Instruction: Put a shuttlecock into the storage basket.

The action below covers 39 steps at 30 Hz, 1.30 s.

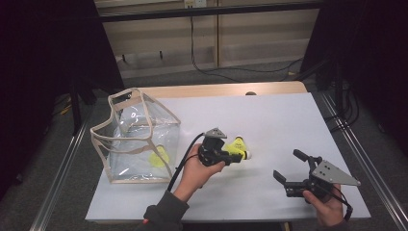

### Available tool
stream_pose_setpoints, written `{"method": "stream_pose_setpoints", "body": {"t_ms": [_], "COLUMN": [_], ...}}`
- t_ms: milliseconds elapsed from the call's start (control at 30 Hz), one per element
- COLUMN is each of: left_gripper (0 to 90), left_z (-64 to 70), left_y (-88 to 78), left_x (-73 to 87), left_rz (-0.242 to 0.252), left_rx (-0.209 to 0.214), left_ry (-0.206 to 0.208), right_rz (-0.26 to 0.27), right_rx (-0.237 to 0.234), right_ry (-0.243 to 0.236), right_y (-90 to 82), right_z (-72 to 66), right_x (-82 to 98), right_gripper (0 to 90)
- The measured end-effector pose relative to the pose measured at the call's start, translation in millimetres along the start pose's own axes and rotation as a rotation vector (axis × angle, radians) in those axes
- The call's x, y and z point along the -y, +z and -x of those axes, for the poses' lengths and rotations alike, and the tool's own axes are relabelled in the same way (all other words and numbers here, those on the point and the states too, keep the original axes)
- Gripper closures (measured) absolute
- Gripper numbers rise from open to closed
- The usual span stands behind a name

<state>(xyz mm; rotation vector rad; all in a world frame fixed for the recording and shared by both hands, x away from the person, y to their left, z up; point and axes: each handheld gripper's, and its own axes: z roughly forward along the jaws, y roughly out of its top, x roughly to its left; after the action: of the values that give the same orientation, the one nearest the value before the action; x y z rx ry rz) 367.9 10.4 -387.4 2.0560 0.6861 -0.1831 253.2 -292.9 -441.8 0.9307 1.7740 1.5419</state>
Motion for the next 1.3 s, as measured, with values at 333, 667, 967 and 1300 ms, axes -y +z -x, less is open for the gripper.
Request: {"method": "stream_pose_setpoints", "body": {"t_ms": [333, 667, 967, 1300], "left_gripper": [86.6, 86.7, 86.7, 86.7], "left_z": [1.5, 0.1, 0.4, 0.0], "left_y": [-17.3, -34.3, -42.6, -54.4], "left_x": [-13.1, -25.9, -35.0, -48.1], "left_rz": [-0.009, 0.004, 0.001, 0.000], "left_rx": [-0.038, -0.069, -0.090, -0.101], "left_ry": [0.003, -0.002, -0.002, -0.019], "right_rz": [0.000, -0.001, -0.002, -0.001], "right_rx": [0.000, -0.002, -0.001, -0.001], "right_ry": [0.002, 0.004, 0.005, 0.006], "right_y": [0.0, 0.3, 0.1, 0.3], "right_z": [-0.5, -0.9, -0.9, -0.8], "right_x": [-0.1, 0.0, 0.1, 0.1], "right_gripper": [1.5, 1.5, 1.5, 1.5]}}
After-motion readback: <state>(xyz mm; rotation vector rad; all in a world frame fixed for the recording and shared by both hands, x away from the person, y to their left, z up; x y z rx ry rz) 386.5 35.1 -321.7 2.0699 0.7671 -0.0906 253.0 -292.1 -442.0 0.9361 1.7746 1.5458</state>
